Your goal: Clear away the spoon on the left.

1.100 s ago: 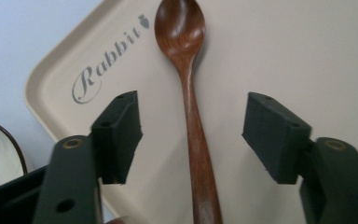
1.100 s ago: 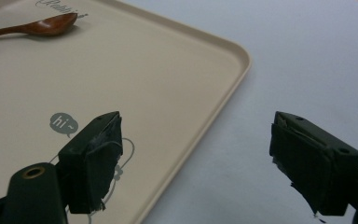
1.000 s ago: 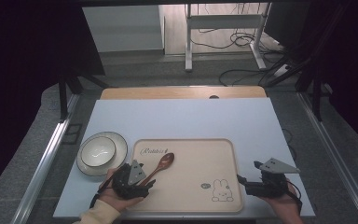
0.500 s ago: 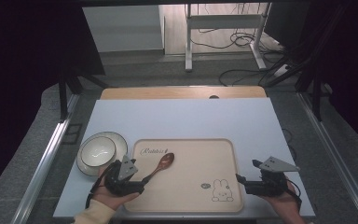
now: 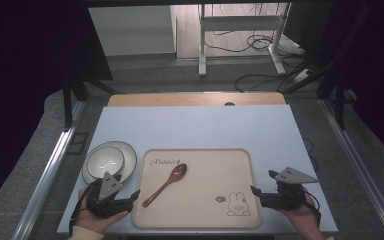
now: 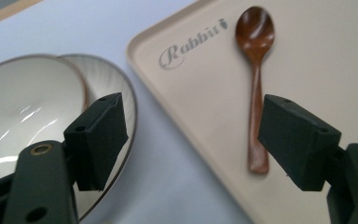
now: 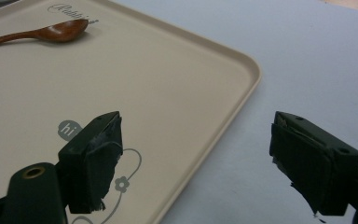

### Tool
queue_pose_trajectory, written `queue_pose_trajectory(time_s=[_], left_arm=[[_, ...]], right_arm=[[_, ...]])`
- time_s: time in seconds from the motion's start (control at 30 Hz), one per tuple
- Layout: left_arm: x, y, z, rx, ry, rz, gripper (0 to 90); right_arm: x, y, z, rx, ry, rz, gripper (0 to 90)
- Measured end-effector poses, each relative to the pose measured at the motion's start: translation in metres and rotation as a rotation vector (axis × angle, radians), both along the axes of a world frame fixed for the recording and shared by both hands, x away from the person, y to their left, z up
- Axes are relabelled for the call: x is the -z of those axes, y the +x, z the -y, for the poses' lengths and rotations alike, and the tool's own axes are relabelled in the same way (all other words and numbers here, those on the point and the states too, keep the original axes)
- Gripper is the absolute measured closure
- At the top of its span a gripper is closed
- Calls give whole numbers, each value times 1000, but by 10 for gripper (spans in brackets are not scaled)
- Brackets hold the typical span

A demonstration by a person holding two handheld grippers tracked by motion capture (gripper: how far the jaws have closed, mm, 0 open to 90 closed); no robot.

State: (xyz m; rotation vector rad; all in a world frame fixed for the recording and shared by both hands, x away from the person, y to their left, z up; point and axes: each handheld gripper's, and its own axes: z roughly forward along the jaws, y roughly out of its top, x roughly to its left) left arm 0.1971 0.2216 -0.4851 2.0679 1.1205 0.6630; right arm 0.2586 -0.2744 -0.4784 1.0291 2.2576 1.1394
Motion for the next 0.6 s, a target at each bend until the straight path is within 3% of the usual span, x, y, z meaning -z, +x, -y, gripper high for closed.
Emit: queue_pose_trajectory(time_s=[0.17,0.6], left_arm=[[0,0,-7,-29,-17,0,234],[3,5,-2,0,5,-6,233]], right_arm=[[0,1,0,-1,-1,-1,174],[1,0,1,5,-5,1,174]])
